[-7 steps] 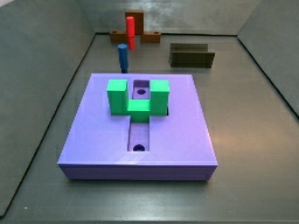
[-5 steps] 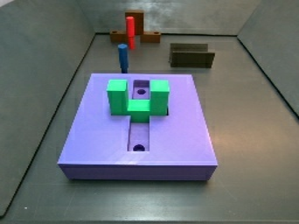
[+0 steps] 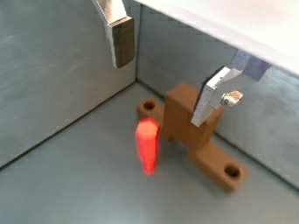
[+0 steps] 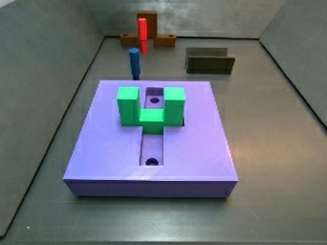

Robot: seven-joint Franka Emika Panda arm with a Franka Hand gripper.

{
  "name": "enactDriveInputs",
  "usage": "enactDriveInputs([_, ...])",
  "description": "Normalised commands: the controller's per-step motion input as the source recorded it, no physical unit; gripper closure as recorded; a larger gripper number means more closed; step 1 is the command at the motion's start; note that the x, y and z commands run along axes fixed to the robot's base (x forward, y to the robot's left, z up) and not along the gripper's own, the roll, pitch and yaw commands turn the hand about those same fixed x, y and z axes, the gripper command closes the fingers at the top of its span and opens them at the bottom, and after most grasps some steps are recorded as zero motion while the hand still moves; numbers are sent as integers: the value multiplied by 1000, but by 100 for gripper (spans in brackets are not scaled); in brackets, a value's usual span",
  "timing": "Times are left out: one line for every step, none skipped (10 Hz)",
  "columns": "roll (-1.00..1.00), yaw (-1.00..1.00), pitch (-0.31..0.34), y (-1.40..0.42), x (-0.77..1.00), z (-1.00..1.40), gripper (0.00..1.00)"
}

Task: Pick up the brown object. Move up. Move to above the board. Insert the brown object.
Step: Pick up the brown object.

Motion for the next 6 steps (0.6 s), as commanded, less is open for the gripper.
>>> enactDriveInputs([-61, -29, 0, 760, 0, 0, 0])
enactDriveInputs([-103, -57, 57, 580, 303, 34, 0])
enactDriveInputs([-146, -223, 57, 483, 429, 149, 0])
enactDriveInputs([-126, -369, 31, 383, 406, 0, 0])
enactDriveInputs([-90, -357, 0, 291, 211, -177, 0])
enactDriveInputs([-103, -257, 0, 249, 149, -157, 0])
